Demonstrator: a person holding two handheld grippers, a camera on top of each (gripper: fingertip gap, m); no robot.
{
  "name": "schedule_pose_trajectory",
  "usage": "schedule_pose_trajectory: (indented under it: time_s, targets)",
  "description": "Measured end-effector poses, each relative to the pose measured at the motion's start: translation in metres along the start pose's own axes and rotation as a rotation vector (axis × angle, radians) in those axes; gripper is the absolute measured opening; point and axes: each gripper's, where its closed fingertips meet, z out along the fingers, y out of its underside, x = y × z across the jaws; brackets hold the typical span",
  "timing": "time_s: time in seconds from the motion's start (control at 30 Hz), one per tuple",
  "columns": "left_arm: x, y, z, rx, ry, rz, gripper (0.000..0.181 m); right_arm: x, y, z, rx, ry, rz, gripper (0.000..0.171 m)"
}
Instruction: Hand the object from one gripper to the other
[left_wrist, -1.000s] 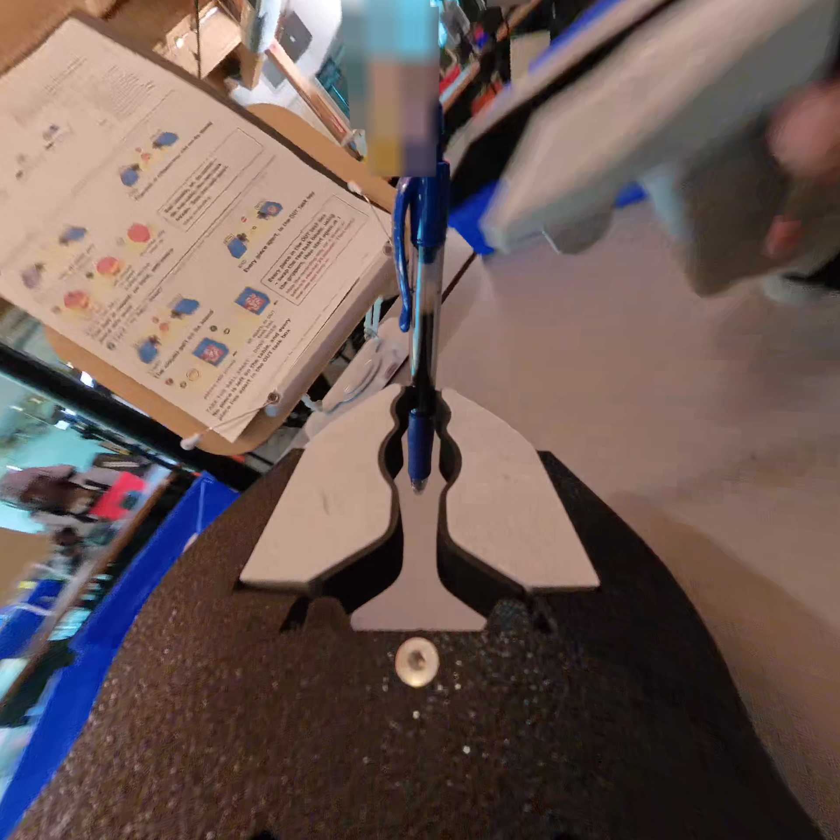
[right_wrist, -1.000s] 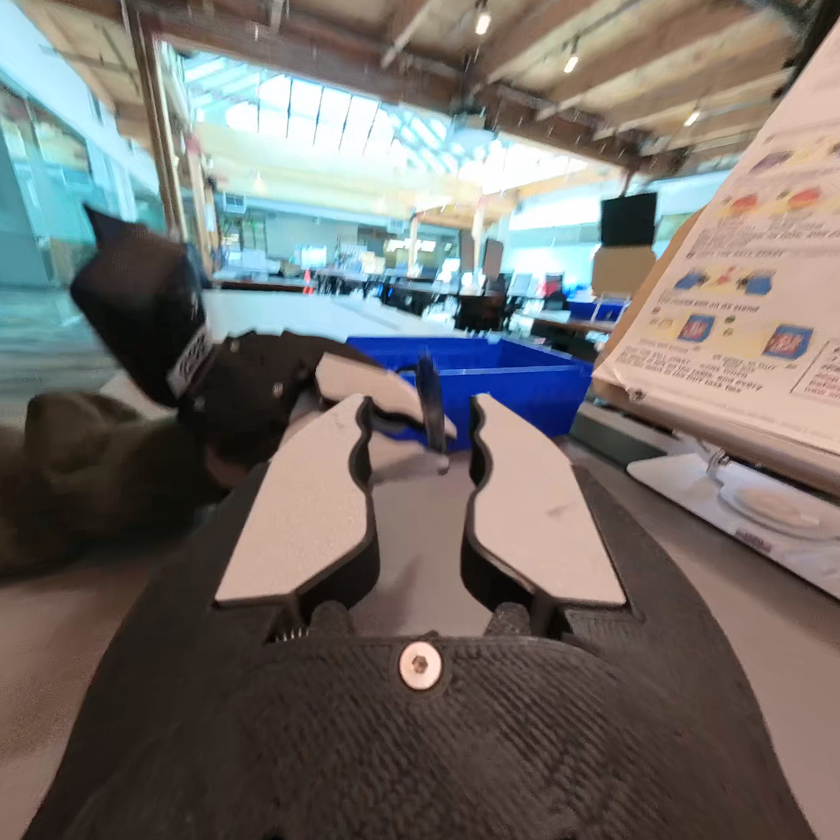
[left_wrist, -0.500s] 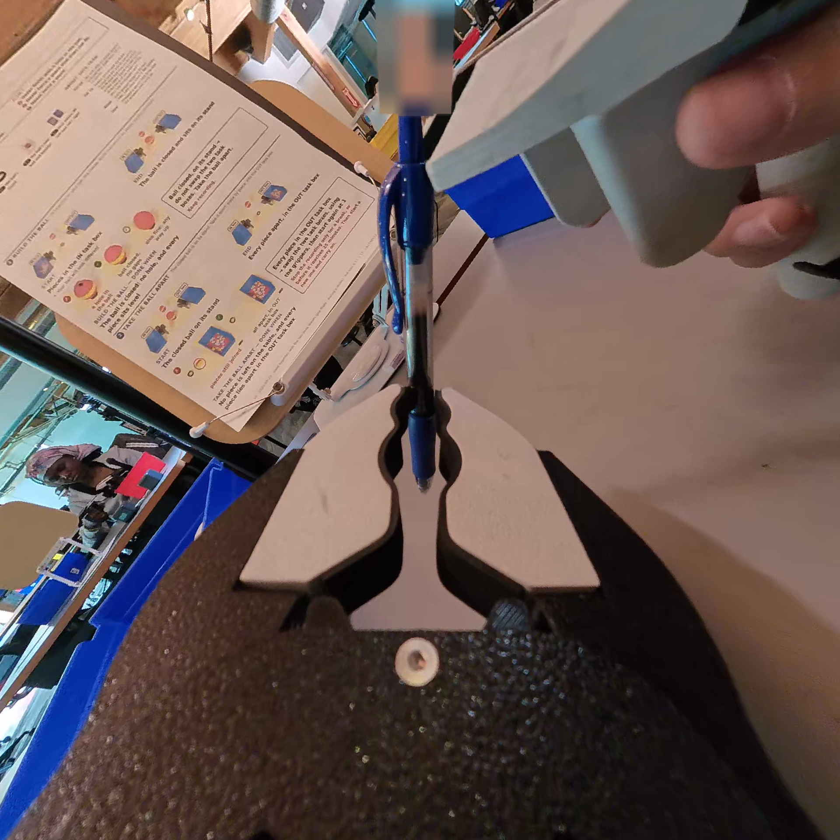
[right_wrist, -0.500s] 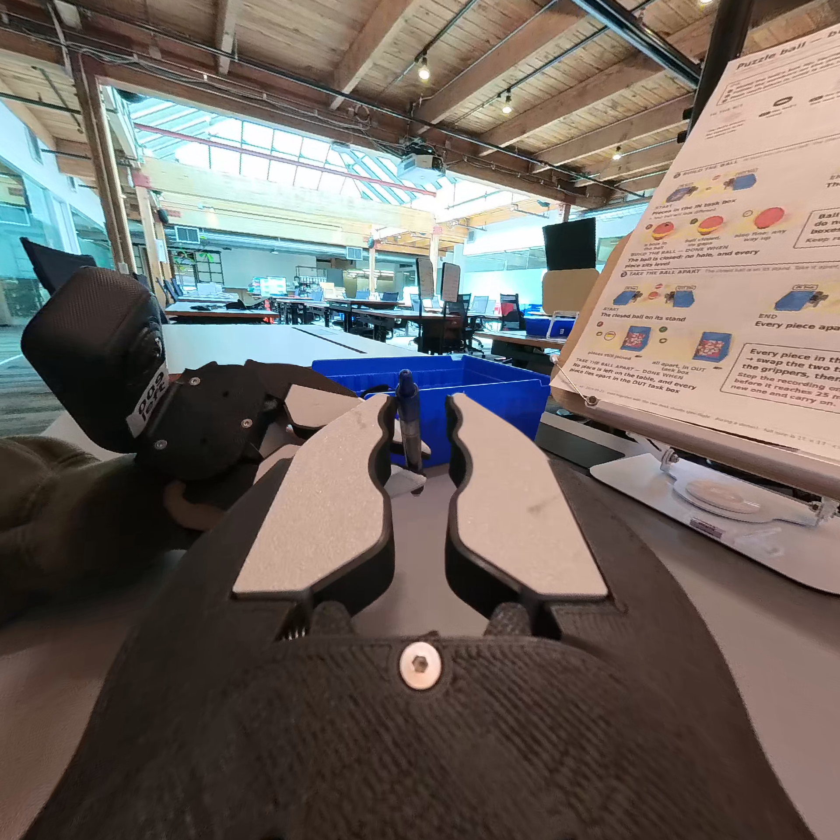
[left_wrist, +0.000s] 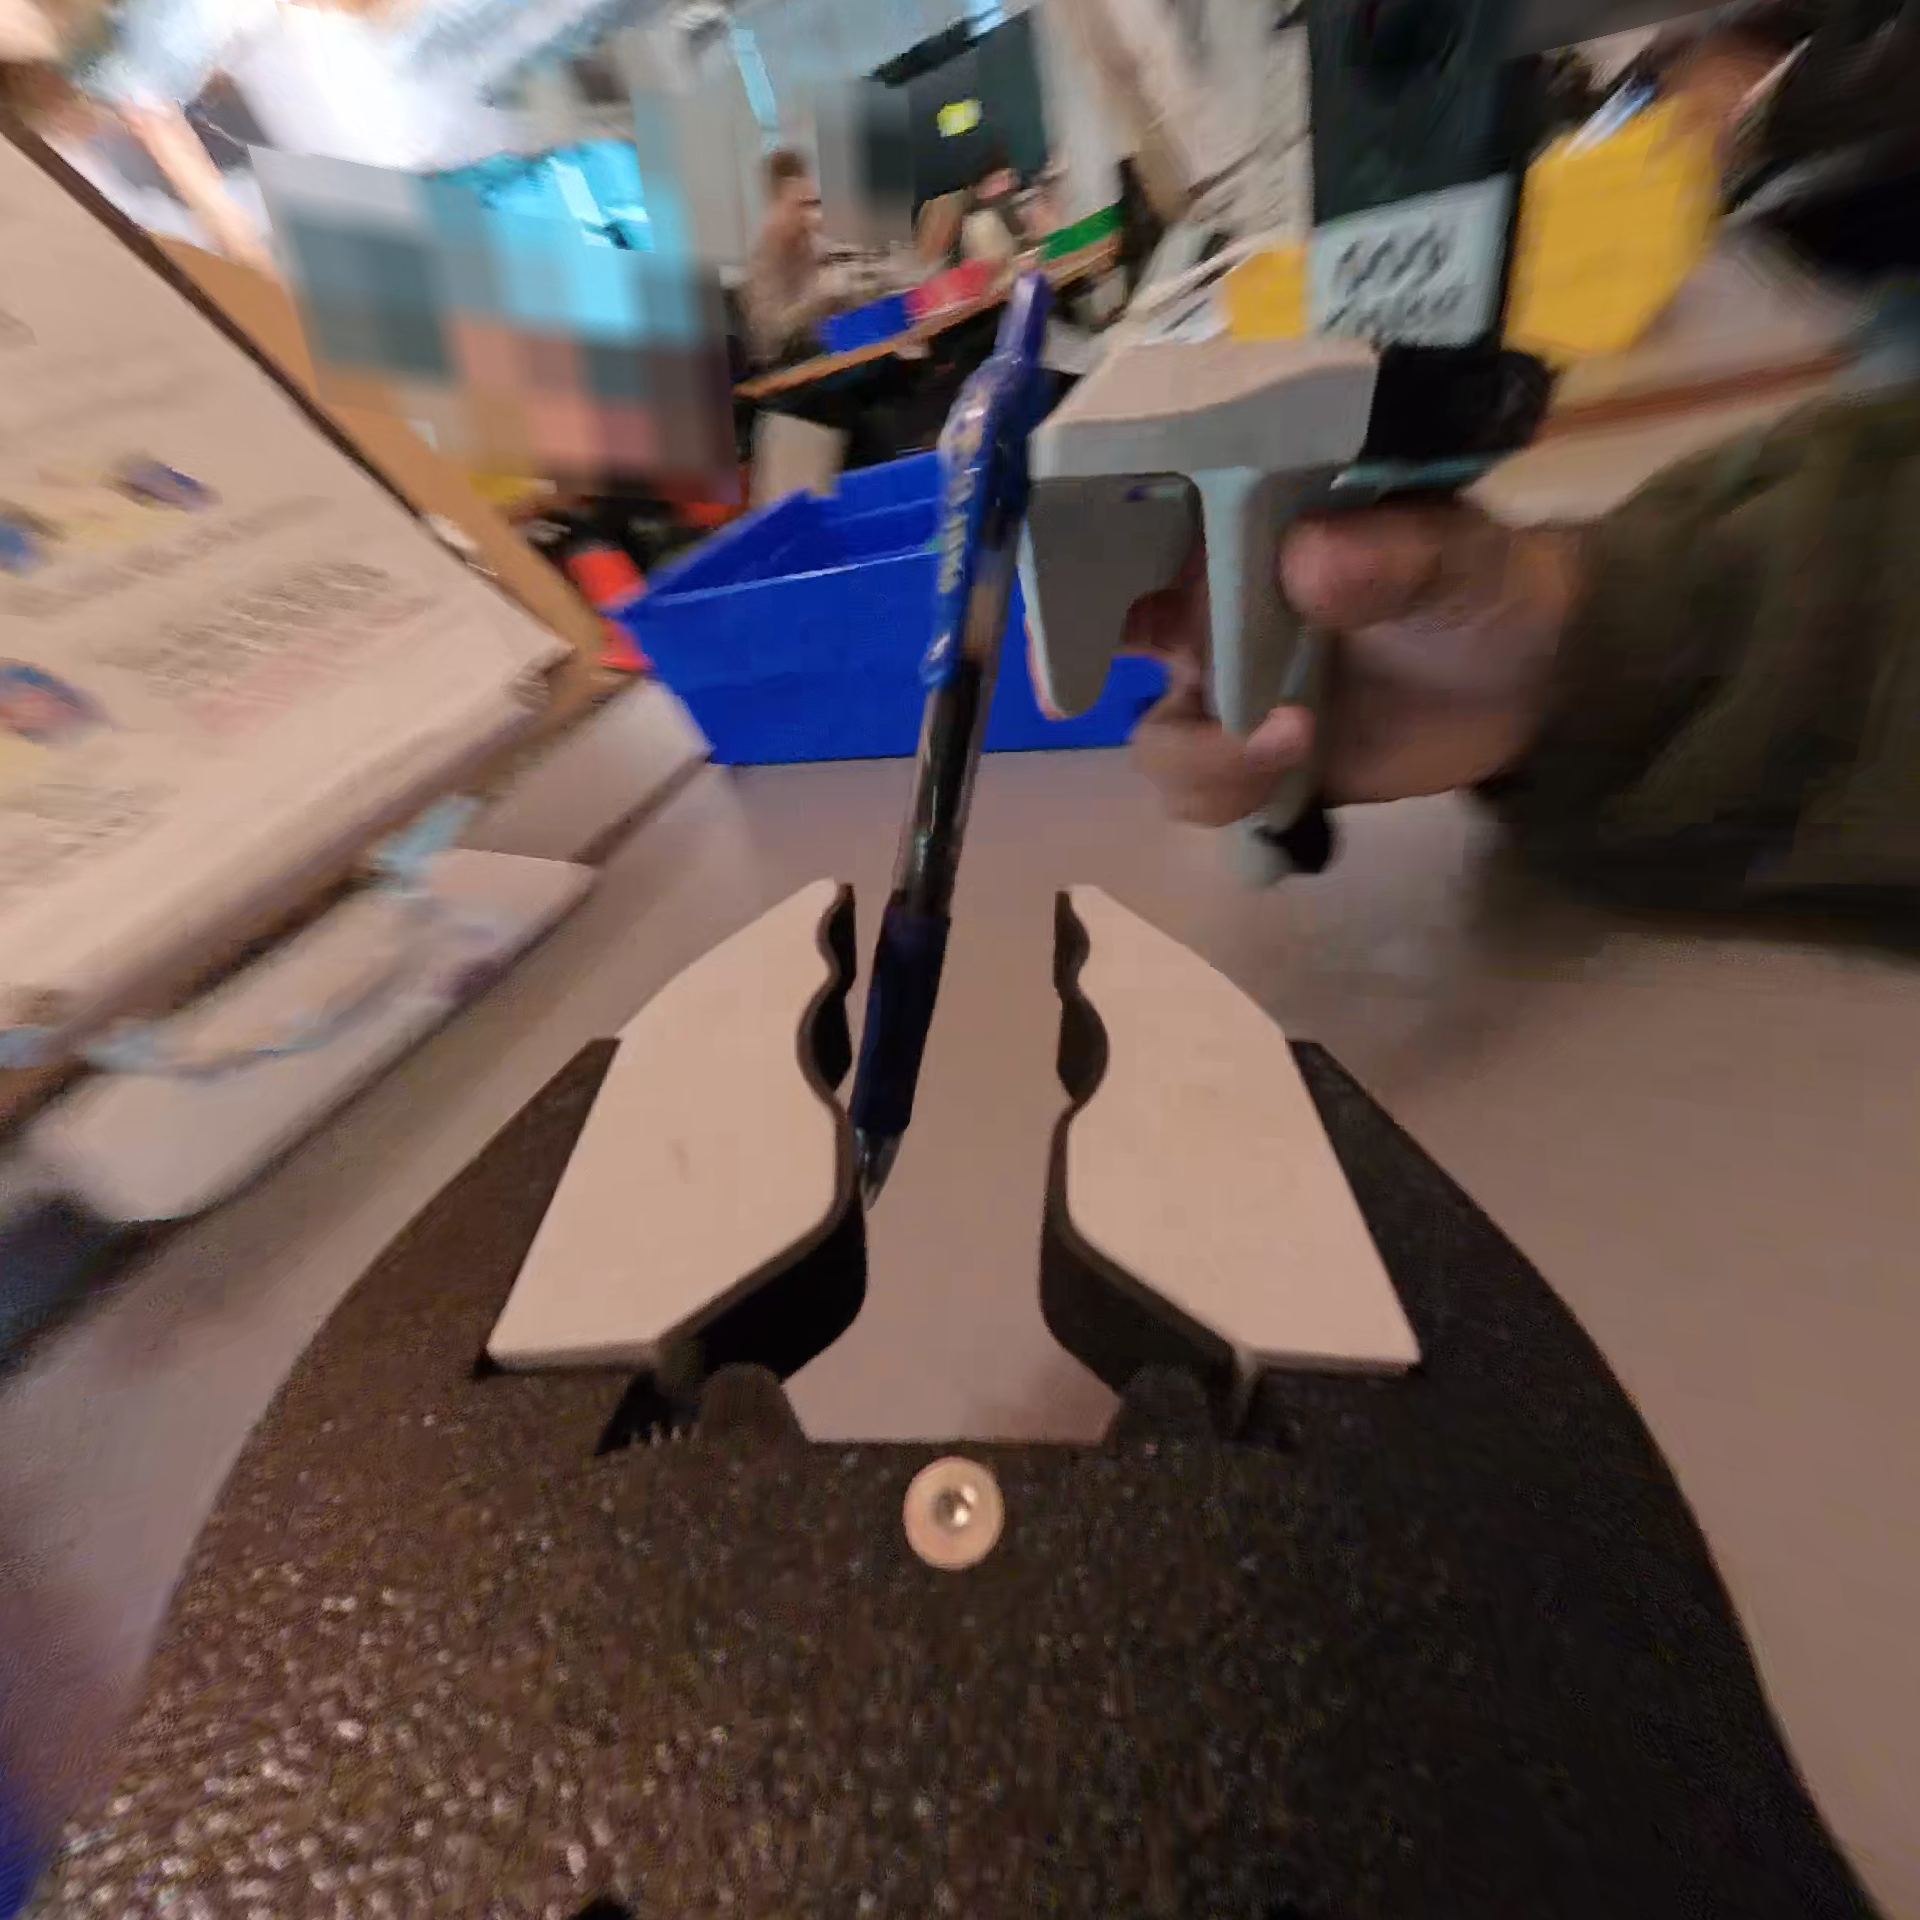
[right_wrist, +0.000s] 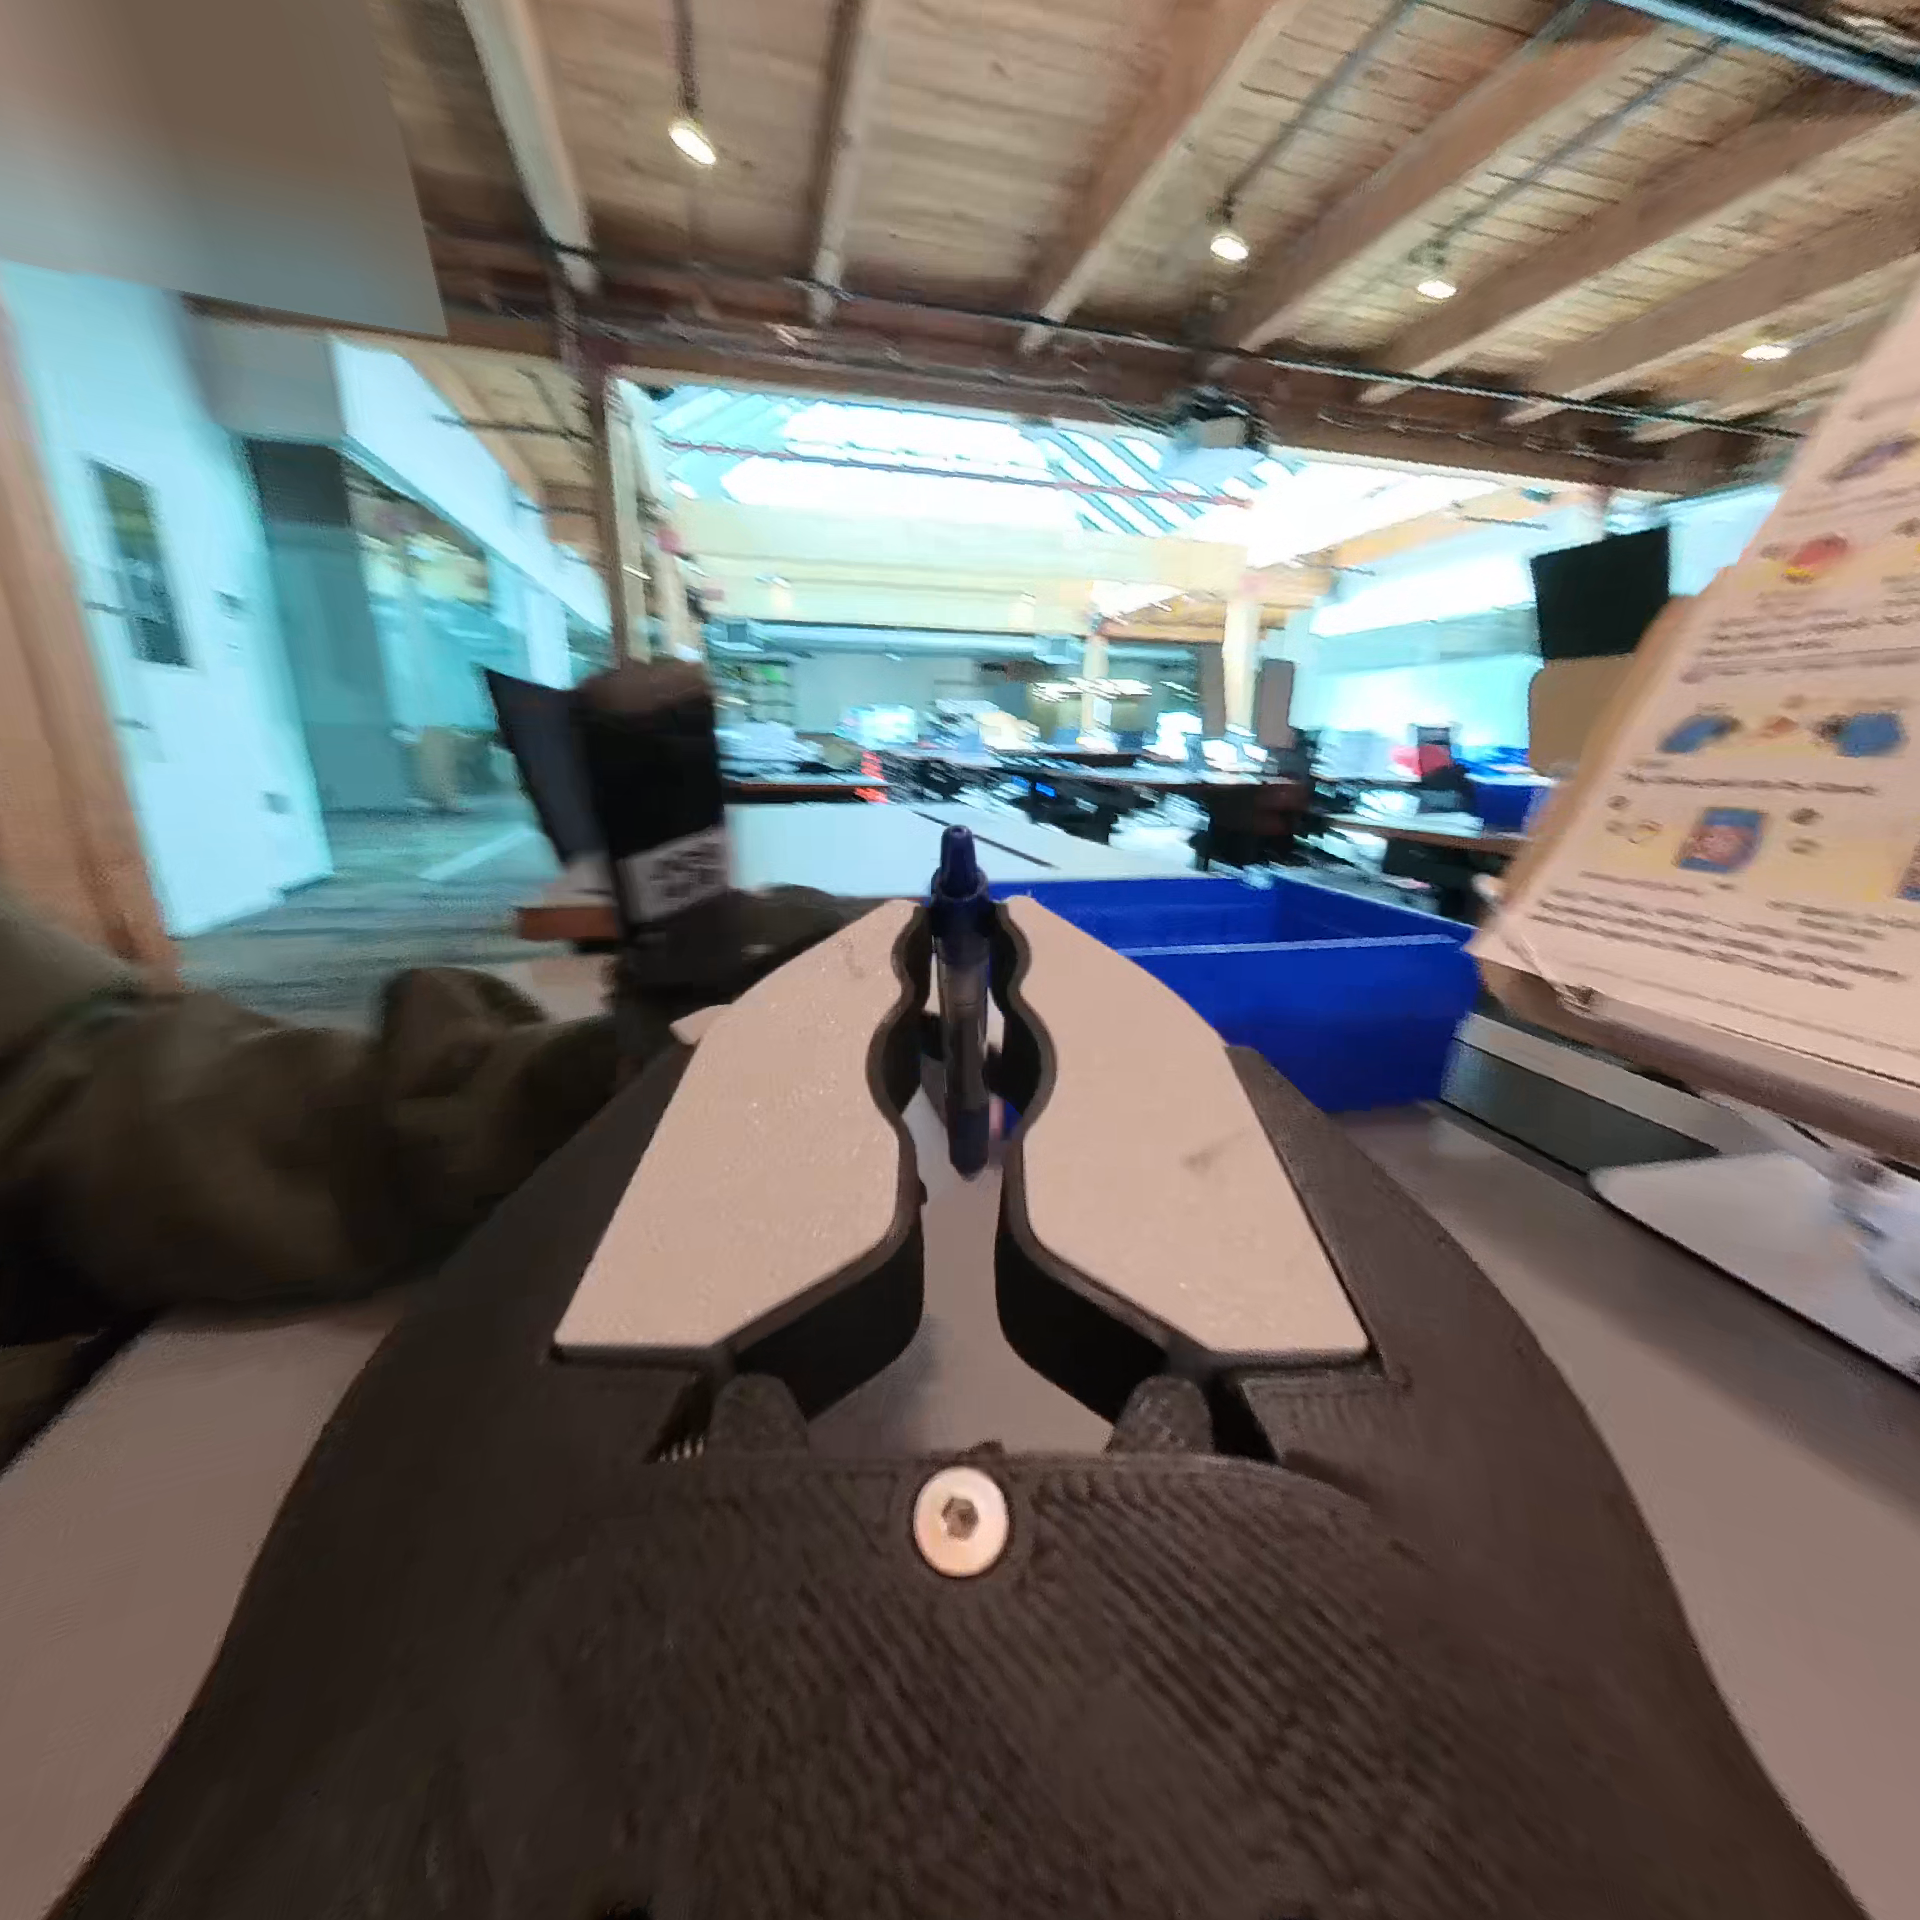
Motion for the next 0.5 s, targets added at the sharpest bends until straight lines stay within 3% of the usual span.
schedule_pose_trajectory:
  time_s: [0.07,0.27,0.43,0.5]
  targets:
    - [0.017,-0.004,-0.006,0.020,0.219,-0.224,0.046,-0.015,-0.011,-0.008,0.050,-0.135,0.045,0.010]
    - [0.074,-0.017,-0.050,0.007,0.832,-0.593,0.039,-0.058,-0.005,-0.023,-0.026,-0.421,-0.004,0.010]
    - [0.092,0.015,-0.048,-0.209,0.865,-0.559,0.044,-0.077,0.008,-0.022,-0.105,-0.525,-0.004,0.011]
    - [0.096,0.017,-0.047,-0.224,0.885,-0.541,0.026,-0.078,0.013,-0.020,-0.124,-0.523,-0.015,0.010]
